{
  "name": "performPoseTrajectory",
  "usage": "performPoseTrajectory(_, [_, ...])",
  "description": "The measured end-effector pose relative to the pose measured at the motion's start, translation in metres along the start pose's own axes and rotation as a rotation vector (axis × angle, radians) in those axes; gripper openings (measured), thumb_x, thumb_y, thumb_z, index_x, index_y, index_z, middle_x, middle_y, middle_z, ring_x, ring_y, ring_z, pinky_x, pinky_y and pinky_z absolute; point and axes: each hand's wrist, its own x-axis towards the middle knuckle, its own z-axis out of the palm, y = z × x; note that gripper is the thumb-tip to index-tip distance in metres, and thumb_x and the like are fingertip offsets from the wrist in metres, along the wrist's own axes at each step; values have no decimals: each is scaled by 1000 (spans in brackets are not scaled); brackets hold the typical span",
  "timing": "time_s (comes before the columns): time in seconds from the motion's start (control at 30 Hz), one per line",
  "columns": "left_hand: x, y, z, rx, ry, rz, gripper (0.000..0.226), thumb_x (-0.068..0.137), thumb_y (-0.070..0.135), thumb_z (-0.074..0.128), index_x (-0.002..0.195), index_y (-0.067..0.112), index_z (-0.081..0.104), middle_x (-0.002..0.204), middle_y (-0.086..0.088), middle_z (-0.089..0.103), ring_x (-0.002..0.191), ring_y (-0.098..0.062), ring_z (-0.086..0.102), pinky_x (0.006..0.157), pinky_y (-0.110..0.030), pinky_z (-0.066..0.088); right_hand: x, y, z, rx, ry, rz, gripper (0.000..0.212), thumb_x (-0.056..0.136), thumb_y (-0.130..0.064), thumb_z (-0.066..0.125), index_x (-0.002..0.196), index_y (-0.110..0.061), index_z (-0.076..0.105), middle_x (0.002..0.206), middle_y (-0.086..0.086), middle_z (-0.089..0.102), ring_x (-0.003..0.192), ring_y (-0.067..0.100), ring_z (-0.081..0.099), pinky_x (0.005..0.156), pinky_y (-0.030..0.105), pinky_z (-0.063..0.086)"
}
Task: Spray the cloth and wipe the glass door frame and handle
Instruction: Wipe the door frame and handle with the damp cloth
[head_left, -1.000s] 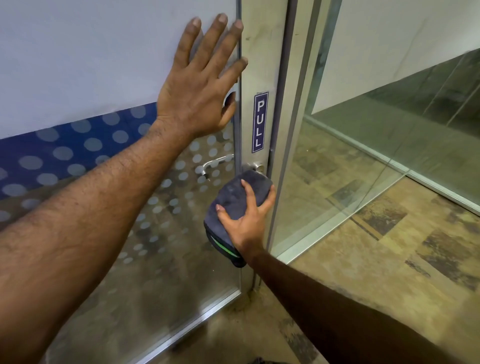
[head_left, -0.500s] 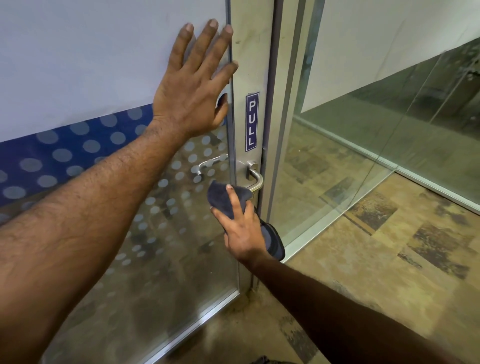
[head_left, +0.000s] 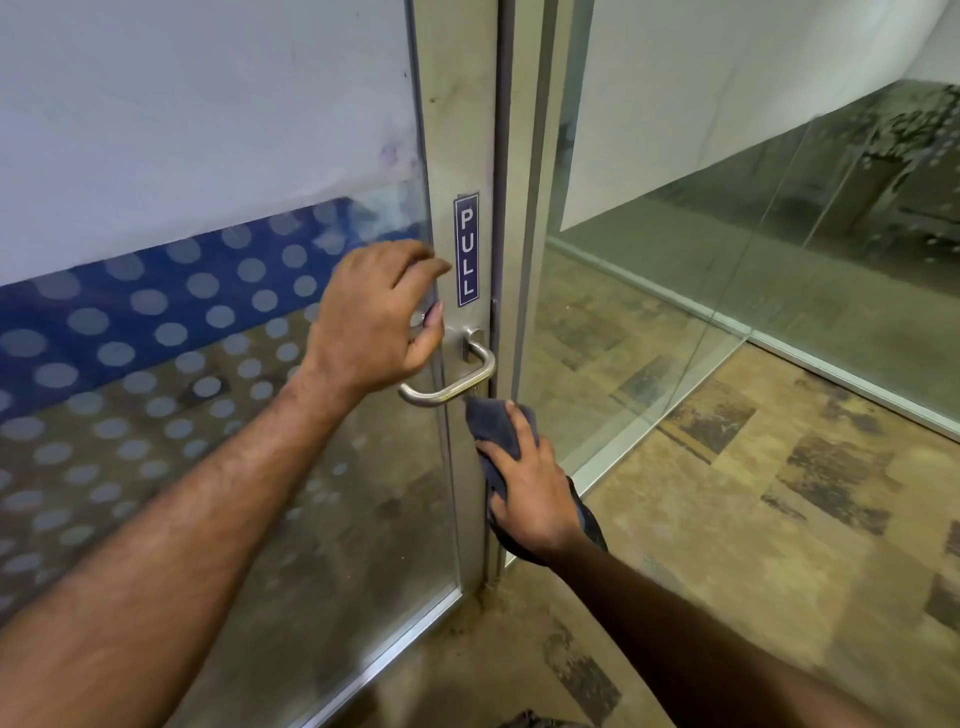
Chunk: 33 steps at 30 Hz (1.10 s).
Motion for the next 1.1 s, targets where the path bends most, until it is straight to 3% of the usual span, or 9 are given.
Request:
performPoseTrajectory(0.2, [-76, 67, 33, -336, -171, -120, 21, 88, 21, 63, 98, 6, 73, 96, -7, 69, 89, -28, 68, 74, -40, 57, -9, 21, -11, 481, 74, 158, 68, 73, -24, 79, 136, -31, 54, 163, 5, 8, 147, 23, 25, 116, 20, 25])
performPoseTrajectory(0.4, [-90, 115, 73, -814, -591, -694, 63, 93, 38, 66, 145, 8, 47, 140, -6, 58, 129, -21, 56, 109, -35, 43, -19, 28, -28, 691, 131, 100, 72, 75, -14, 84, 140, -25, 54, 159, 6, 15, 141, -18, 10, 109, 2, 18])
performPoseTrajectory(0.47, [-82, 122, 83, -983, -640, -889, 70, 91, 40, 70, 148, 9, 43, 133, -5, 63, 124, -18, 60, 108, -36, 45, -24, 31, -34, 726, 125, 95, 74, 75, -14, 83, 141, -24, 52, 159, 8, 15, 141, -20, 8, 109, 2, 19])
performPoseTrajectory(0.57, [-72, 126, 96, -1058, -670, -988, 58, 83, 42, 78, 128, 8, 62, 105, -5, 73, 98, -18, 69, 92, -38, 55, -31, 39, -40, 734, 113, 94, 78, 74, -18, 81, 144, -24, 48, 161, 9, 12, 140, -21, 4, 109, 2, 17])
performPoseTrajectory(0.7, [-58, 133, 103, -1109, -748, -842, 36, 85, 30, 79, 107, 4, 70, 100, -15, 76, 96, -29, 72, 89, -52, 55, -36, 57, -43, 711, 124, 120, 92, 70, -32, 85, 149, -26, 38, 159, 8, 16, 141, -17, 11, 109, 2, 18])
performPoseTrajectory(0.8, [-46, 144, 104, -958, -783, -555, 34, 90, 32, 71, 116, 11, 65, 108, -9, 73, 102, -28, 68, 89, -44, 54, -41, 81, -42, 737, 163, 161, 115, 61, -44, 94, 153, -22, 28, 156, 2, 28, 143, 1, 29, 112, 10, 28])
performPoseTrajectory(0.93, [-28, 158, 105, -689, -884, -195, 27, 95, 43, 57, 117, 27, 56, 110, 0, 70, 100, -23, 65, 79, -36, 49, -46, 124, -50, 695, 228, 317, 125, 54, -64, 89, 154, -24, 24, 153, -13, 31, 140, 1, 33, 112, 19, 33])
performPoseTrajectory(1.0, [-19, 163, 107, -726, -874, -112, 18, 97, 38, 57, 111, 27, 55, 99, 4, 68, 96, -22, 65, 74, -33, 45, -46, 149, -61, 740, 163, 388, 131, 50, -69, 89, 154, -28, 22, 152, -18, 30, 138, -3, 31, 113, 21, 32])
performPoseTrajectory(1.1, [-5, 169, 113, -924, -873, -131, 9, 98, 30, 58, 104, 34, 53, 98, 10, 65, 98, -18, 65, 83, -37, 50, -42, 182, -82, 862, -80, 314, 124, 48, -50, 98, 149, -37, 29, 148, -18, 47, 135, 1, 45, 107, 24, 44])
